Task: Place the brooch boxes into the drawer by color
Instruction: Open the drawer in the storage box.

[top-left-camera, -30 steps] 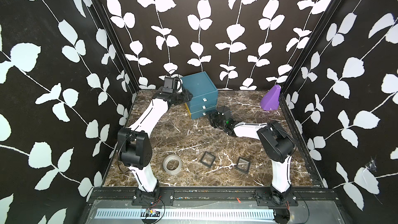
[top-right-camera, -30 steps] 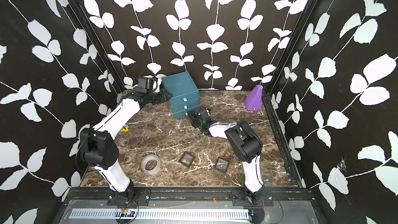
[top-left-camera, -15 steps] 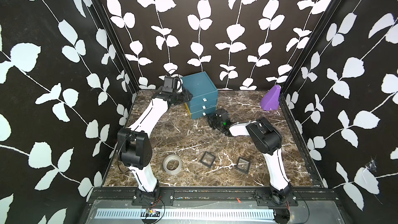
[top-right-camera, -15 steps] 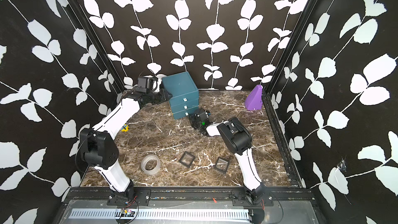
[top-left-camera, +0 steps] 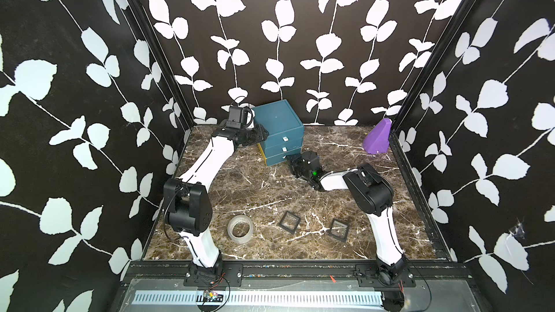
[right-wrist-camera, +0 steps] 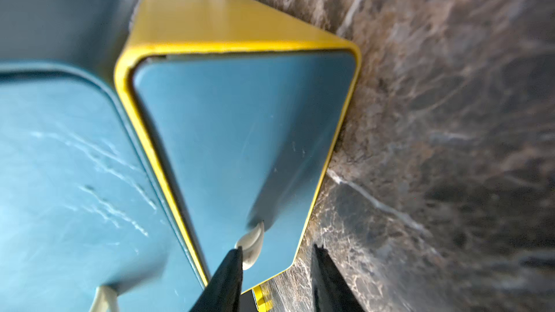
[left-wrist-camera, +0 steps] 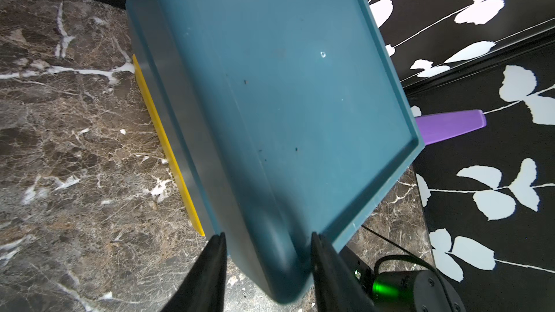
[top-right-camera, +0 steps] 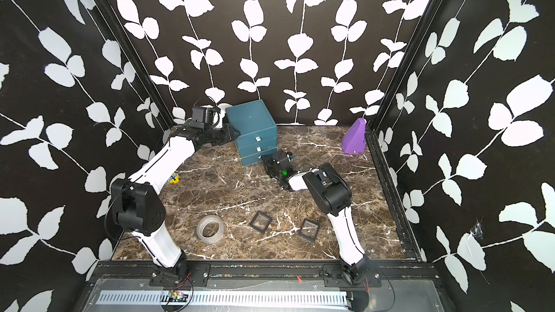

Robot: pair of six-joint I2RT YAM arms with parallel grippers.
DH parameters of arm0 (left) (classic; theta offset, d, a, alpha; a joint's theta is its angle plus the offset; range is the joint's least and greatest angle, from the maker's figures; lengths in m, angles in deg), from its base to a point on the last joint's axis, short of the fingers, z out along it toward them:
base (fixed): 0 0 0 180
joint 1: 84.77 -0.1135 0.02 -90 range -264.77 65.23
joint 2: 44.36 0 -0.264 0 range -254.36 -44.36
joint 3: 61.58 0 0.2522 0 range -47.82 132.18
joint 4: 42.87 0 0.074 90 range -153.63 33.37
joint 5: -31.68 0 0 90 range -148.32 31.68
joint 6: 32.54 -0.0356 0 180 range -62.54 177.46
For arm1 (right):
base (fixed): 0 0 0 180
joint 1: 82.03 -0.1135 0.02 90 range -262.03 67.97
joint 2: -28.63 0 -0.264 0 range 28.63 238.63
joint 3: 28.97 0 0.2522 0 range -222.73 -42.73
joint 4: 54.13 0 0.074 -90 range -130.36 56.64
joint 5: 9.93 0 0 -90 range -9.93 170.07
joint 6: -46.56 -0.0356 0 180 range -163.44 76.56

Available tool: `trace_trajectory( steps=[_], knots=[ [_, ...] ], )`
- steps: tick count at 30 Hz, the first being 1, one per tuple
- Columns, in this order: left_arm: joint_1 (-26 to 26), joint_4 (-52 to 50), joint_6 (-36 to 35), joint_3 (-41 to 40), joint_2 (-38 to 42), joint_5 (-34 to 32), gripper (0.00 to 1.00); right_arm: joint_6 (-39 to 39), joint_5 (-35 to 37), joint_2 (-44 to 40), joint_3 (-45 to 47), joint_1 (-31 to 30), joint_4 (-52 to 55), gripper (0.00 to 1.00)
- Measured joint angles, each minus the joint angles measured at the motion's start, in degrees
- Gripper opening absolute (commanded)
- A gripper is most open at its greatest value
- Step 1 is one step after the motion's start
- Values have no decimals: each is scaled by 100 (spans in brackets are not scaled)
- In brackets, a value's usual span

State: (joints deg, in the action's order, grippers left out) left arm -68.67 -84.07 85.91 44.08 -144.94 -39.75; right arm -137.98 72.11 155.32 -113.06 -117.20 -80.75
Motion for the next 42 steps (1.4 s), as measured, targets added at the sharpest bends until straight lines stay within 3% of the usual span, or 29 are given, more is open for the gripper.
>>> trace_trajectory(
  steps=[7, 19, 25, 33, 42],
  knots=[
    [0, 0, 2, 0, 0, 2, 43, -17, -15, 0, -15, 0, -140, 39],
    [0, 0, 22, 0, 0, 7, 43, -35, -66, 111, -251, 7, -85, 16],
    [0, 2, 22, 2, 0, 7, 43, -46, -101, 223, -409, 9, 76, 1],
    [0, 0, 20, 4, 0, 11, 42, -52, -107, 136, -299, 9, 170, 0],
    [0, -35, 0, 24, -4, 48, 42, -59, -166, -949, 1010, -22, 225, 0]
  ],
)
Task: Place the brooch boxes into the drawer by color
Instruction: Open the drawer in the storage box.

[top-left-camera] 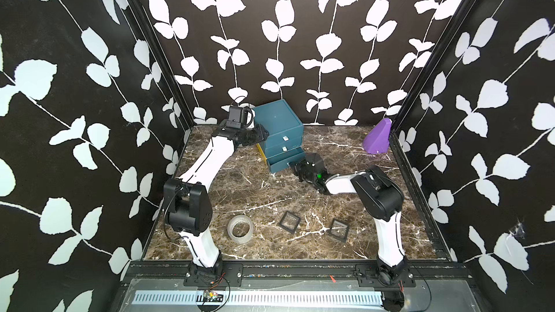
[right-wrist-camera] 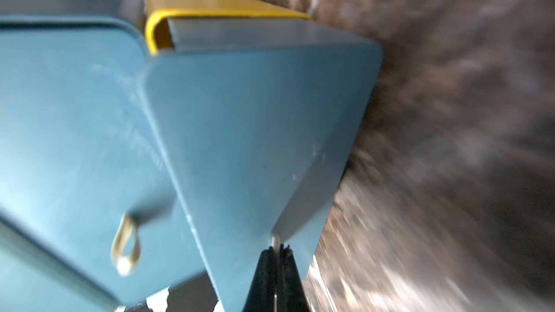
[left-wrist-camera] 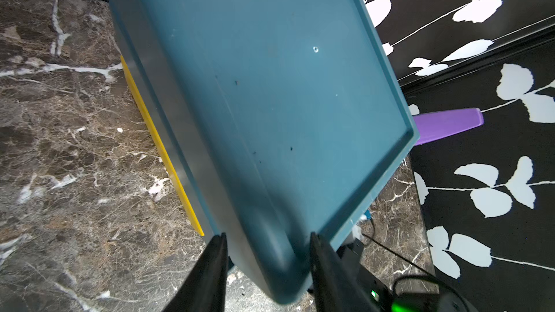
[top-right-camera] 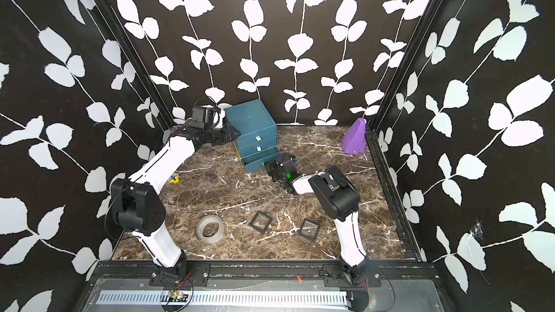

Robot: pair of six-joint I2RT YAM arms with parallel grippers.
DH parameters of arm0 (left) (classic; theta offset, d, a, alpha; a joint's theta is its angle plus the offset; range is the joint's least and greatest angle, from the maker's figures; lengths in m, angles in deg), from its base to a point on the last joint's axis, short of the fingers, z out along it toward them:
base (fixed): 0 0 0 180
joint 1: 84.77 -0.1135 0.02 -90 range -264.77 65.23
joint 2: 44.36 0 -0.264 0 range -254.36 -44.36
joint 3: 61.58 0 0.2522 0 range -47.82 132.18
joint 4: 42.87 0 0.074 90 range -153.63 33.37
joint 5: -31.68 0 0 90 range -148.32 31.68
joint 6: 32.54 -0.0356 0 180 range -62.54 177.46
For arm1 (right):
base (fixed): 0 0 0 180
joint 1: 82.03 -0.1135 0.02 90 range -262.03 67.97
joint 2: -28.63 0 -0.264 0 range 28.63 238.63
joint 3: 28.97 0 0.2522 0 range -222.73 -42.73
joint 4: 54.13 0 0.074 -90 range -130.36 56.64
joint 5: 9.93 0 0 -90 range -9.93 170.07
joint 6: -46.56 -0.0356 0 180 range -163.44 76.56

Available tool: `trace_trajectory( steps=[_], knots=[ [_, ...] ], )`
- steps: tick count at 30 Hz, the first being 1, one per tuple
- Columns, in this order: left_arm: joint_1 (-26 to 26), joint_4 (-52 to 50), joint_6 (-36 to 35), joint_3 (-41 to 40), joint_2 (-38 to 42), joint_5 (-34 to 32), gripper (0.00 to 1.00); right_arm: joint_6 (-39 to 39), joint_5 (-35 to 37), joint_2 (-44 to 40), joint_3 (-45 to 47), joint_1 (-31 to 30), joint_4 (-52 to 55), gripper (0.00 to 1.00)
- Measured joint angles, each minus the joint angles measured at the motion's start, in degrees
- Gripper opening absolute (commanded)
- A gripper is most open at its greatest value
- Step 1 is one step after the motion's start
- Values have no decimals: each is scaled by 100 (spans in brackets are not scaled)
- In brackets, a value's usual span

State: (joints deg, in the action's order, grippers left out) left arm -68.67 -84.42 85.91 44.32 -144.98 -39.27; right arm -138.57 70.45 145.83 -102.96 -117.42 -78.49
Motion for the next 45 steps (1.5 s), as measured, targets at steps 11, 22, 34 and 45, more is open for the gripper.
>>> trace_trajectory(
  steps=[11, 22, 34, 45],
  knots=[
    [11, -107, -28, 83, -35, 9, 42, -26, -55, -1578, 1495, -170, 667, 0],
    [11, -173, -63, 149, -63, 11, 45, -68, -66, -1950, 1727, -289, 1397, 0],
    [13, -481, -129, 111, 120, -122, 76, 424, -24, -2918, 1606, -133, 2791, 54],
    [57, -1266, -361, -549, 1851, -247, 72, 3751, -579, -3517, -236, -17, 5278, 45]
  ],
)
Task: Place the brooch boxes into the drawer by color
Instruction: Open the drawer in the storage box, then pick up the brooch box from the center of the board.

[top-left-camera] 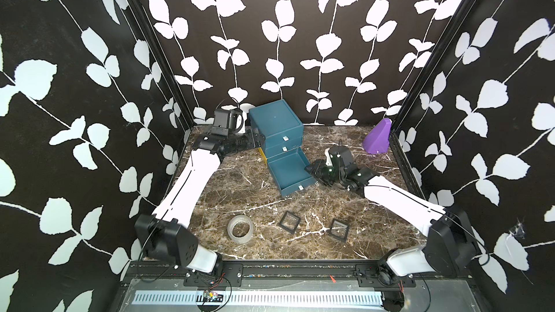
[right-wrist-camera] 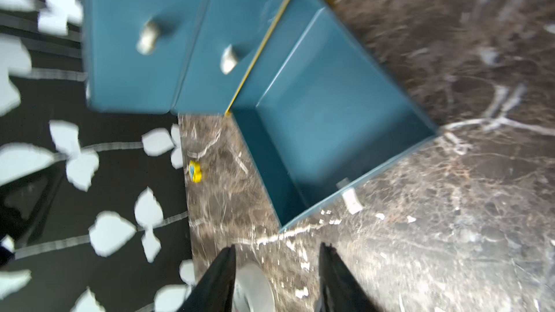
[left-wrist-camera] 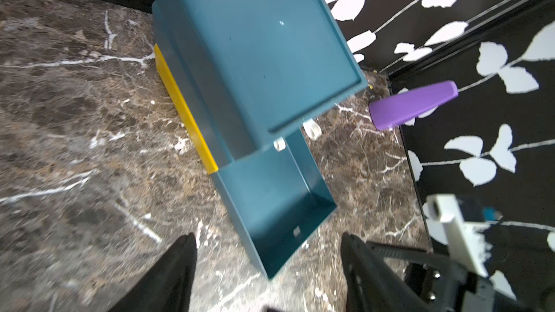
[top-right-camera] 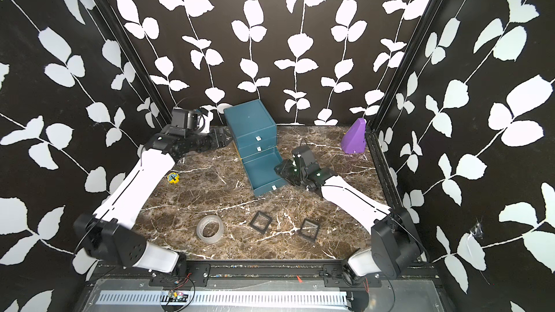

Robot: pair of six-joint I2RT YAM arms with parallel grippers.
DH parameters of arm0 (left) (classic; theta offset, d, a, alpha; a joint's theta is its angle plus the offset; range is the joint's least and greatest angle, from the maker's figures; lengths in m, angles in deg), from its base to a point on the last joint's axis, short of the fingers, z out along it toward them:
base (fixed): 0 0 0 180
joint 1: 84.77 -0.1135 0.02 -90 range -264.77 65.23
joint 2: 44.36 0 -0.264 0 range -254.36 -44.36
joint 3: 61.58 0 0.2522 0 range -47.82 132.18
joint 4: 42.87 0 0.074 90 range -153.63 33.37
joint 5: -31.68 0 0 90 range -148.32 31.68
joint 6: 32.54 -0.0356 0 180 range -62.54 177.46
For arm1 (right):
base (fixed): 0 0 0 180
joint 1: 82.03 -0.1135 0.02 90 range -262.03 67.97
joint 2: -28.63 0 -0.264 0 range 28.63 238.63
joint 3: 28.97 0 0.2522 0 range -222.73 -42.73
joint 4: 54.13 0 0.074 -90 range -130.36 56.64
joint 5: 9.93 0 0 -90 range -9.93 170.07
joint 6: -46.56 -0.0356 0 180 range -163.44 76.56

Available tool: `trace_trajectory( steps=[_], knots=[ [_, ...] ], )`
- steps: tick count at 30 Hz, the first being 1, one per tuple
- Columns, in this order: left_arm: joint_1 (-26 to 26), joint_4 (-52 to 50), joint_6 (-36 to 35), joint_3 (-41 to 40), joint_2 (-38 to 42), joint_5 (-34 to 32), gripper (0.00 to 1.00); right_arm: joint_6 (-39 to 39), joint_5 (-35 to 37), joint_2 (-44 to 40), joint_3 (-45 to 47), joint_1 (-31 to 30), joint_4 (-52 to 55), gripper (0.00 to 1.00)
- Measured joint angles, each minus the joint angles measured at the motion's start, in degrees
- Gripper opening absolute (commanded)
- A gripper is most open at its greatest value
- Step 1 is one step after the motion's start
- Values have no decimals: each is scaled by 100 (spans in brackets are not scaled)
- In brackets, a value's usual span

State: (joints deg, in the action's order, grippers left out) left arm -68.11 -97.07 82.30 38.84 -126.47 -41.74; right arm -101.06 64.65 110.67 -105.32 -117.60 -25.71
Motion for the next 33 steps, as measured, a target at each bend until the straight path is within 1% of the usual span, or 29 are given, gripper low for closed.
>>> trace_trajectory(
  steps=[4, 7, 10, 12, 14, 16, 19, 23, 27, 33],
  knots=[
    [35, -398, -109, -516, 584, 59, 68, 1211, -157, -160, -380, -284, 890, 42],
    [127, -688, -46, -1062, 1045, 168, 67, 1869, -214, -195, -463, -437, 1493, 39],
    [446, -968, 98, -1543, 1469, 234, 64, 2444, -225, -94, -533, -601, 2004, 36],
    [723, -1091, 243, -1862, 1742, 271, 63, 2741, -232, 61, -581, -750, 2218, 35],
    [986, -1167, 431, -2251, 2050, 319, 61, 3025, -203, 306, -625, -968, 2398, 35],
    [1130, -1261, 588, -2638, 2341, 367, 60, 3263, -153, 597, -688, -1196, 2538, 34],
    [1180, -1456, 772, -3117, 2695, 374, 59, 3515, -63, 1108, -857, -1515, 2688, 34],
    [1193, -1687, 883, -3434, 2953, 369, 58, 3692, 83, 1735, -1051, -1777, 2730, 36],
    [1213, -1755, 914, -3539, 2992, 365, 58, 3766, 247, 2017, -1058, -1827, 2723, 41],
    [1217, -1746, 957, -3541, 2979, 356, 58, 3926, 444, 2251, -1084, -1825, 2717, 41]
  ],
)
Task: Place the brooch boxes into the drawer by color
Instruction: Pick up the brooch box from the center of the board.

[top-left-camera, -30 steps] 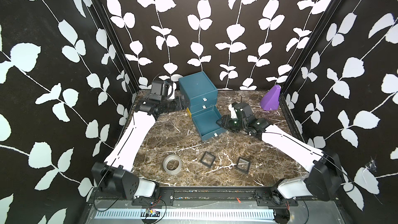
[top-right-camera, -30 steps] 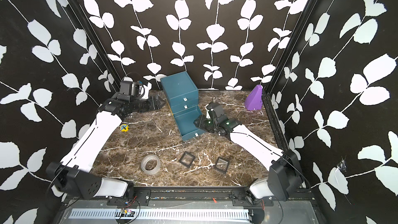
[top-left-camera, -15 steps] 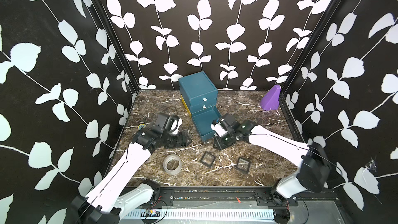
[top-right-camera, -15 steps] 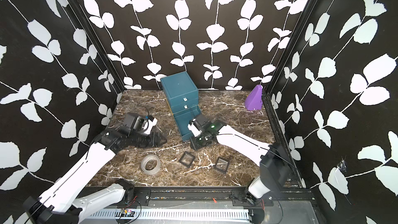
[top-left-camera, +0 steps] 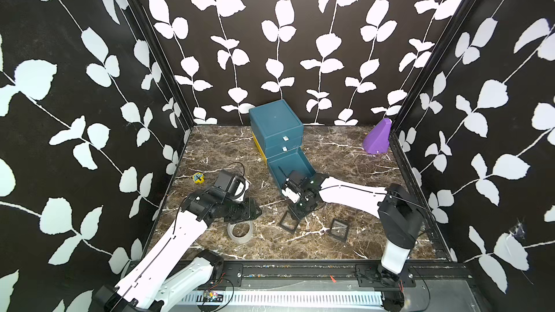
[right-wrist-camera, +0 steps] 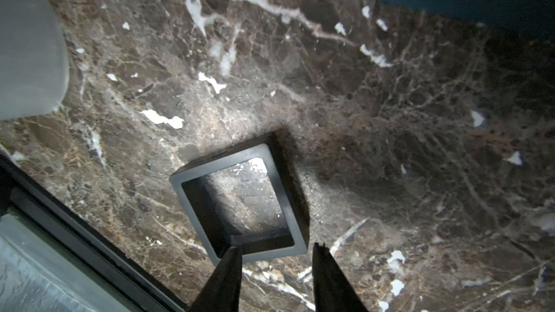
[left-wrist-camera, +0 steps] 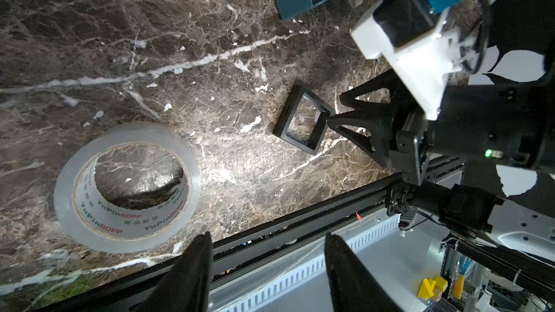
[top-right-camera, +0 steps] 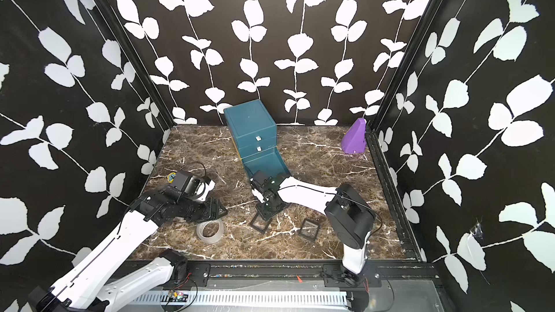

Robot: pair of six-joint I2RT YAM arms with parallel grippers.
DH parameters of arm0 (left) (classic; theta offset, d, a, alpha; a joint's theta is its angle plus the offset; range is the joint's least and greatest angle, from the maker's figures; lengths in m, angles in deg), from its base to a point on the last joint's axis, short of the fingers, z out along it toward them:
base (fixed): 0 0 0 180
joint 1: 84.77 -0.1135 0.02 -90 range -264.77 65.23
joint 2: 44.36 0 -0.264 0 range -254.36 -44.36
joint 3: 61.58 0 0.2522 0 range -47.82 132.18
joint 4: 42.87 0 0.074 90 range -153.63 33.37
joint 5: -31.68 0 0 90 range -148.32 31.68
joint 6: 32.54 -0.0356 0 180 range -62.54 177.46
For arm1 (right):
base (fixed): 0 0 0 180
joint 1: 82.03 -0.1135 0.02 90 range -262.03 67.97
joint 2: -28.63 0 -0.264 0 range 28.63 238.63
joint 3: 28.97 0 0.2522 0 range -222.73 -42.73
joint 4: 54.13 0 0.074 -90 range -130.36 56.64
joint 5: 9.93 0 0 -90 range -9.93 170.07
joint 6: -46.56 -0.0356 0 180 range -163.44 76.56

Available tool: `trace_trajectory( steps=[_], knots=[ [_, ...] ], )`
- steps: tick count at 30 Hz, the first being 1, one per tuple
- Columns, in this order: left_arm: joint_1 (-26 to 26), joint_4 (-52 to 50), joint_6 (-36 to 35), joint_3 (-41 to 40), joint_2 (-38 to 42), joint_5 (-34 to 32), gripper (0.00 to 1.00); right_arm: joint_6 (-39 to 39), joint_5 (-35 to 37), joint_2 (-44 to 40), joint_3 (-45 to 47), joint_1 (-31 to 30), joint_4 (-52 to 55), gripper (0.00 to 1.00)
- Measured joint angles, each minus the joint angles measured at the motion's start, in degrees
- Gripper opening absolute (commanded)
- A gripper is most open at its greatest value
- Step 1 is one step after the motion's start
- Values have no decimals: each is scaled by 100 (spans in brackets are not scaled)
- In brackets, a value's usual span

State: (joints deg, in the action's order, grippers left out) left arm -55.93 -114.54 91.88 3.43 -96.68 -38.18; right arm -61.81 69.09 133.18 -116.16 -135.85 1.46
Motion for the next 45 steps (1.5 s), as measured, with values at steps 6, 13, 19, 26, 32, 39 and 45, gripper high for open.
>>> trace_trajectory(
  steps=[6, 13, 19, 26, 32, 39, 45],
  knots=[
    [0, 17, 4, 4, -83, 0, 58, 157, 94, 256, -199, 0, 7, 34],
    [0, 61, 2, 39, -138, -2, 58, 234, 92, 382, -302, -4, -83, 28],
    [0, 87, -2, 127, -179, -7, 58, 245, 109, 448, -306, -46, -94, 31],
    [0, 103, -9, 129, -199, -11, 58, 302, 160, 356, -66, -109, -225, 52],
    [0, 125, -11, 133, -260, -11, 58, 520, 188, 61, 157, -249, -264, 99],
    [0, 166, -11, 133, -280, -9, 58, 807, 247, -15, 192, -407, -254, 99],
    [0, 166, -11, 133, -280, -9, 58, 1014, 378, 101, 190, -562, -210, 99]
  ],
)
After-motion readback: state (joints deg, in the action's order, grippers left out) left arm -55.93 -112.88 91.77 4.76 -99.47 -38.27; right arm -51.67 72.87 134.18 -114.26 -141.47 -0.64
